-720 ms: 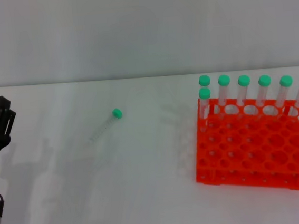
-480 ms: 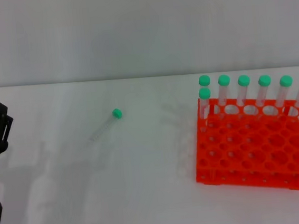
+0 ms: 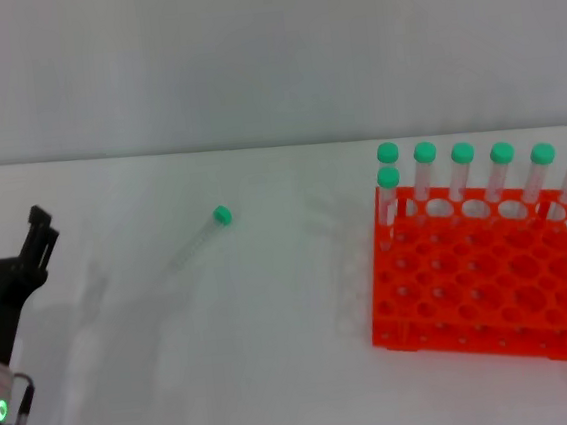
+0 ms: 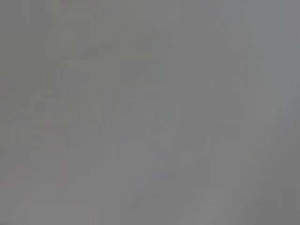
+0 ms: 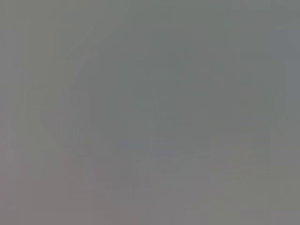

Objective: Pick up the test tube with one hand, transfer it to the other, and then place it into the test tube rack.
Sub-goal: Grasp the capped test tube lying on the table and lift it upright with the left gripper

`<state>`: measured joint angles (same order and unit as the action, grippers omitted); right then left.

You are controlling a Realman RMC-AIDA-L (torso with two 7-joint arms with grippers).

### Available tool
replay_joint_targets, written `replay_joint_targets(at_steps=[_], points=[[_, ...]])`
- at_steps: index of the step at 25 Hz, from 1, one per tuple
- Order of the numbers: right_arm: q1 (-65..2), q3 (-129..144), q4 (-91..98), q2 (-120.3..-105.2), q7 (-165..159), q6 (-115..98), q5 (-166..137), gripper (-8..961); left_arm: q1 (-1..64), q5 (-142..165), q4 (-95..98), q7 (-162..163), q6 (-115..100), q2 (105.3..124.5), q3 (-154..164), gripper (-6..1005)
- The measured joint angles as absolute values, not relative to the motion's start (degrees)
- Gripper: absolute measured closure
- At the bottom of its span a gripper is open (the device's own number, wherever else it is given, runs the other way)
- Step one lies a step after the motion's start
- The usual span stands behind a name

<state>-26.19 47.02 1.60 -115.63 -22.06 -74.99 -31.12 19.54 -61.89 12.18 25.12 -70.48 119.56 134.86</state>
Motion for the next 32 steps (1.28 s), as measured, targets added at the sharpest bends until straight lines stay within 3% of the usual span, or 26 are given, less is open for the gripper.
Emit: replay_joint_targets(at_steps=[6,14,28,32], points=[[-26.8,47.0,1.6,-115.64,-22.1,-73.5,-31.1,87,22.2,-61.0,11.6,30.1,-70.6,118.37,134.9,119],[-26.6,46.9,1.6,-115.50,-21.8,-73.0,-30.9,88,28.4,-43.5,-1.8,63.9,-74.0,109.32,135.0,120],[-27.4,47.0,2.8,-115.88,-21.8,-70.8,-31.1,92,45.7,-28.2,-39.5,104.4,-87.5,101.95,165.0,122],[-27.7,47.1,2.9,-115.93,-21.9,-70.8,-31.1,93,52.2,-13.6,-42.3,104.8,-87.2,100.87,164.4,123]])
